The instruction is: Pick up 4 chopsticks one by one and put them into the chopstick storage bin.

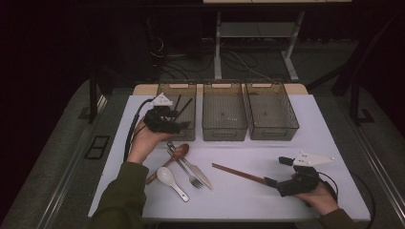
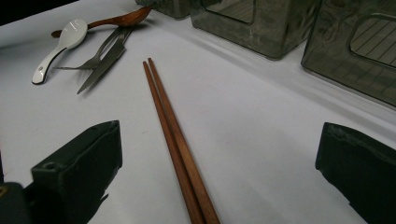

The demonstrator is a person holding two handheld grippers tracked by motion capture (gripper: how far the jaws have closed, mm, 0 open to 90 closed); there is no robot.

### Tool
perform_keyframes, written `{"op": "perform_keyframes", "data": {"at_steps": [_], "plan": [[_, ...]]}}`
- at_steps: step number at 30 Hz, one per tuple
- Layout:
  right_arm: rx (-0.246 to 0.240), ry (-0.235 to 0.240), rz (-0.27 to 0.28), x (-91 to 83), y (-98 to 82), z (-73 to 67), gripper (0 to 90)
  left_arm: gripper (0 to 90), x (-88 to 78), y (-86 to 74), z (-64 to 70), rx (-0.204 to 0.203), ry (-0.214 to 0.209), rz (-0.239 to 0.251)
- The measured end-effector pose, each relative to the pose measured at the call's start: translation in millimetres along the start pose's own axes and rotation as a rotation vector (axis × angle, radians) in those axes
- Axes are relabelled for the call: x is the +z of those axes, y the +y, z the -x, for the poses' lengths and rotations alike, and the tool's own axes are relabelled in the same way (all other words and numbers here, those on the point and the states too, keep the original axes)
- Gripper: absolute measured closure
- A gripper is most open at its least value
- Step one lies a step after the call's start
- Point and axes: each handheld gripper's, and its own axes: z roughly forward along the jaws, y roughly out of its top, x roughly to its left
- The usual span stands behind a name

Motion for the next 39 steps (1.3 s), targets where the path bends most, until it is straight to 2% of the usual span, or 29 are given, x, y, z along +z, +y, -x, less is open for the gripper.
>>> {"op": "perform_keyframes", "data": {"at_steps": [6, 11, 16, 23, 30, 35, 37, 39], "plan": [[0.0, -0.001, -0.002, 0.1, 0.0, -0.3, 0.8, 23.5, -2.9, -7.8, 12.8, 0.019, -0.033, -0.001], [0.0, -0.003, 0.0, -0.3, 0.0, 0.0, 0.8, 19.3, -5.7, -15.3, 23.7, 0.014, -0.057, 0.008], [0.0, -0.002, 0.002, -0.5, 0.1, 0.2, 0.8, 14.4, -10.4, -23.5, 35.3, 0.025, -0.062, 0.019], [0.016, 0.001, 0.008, -1.2, 0.5, 1.0, 0.8, 9.3, -16.7, -43.5, 50.1, 0.012, -0.074, 0.05], [0.019, 0.002, 0.016, -2.4, 0.7, 1.8, 0.8, 2.7, -27.5, -68.1, 64.9, 0.021, -0.092, 0.072], [0.013, 0.003, 0.014, -2.6, 0.6, 0.8, 0.8, 0.0, -34.5, -83.0, 71.5, 0.026, -0.083, 0.087], [0.015, 0.004, 0.017, -3.2, 0.8, -0.2, 0.8, 0.0, -35.8, -89.4, 73.6, 0.009, -0.116, 0.1], [0.015, 0.003, 0.016, -3.1, 0.8, 0.1, 0.8, 0.0, -36.0, -95.7, 77.3, 0.012, -0.126, 0.105]]}}
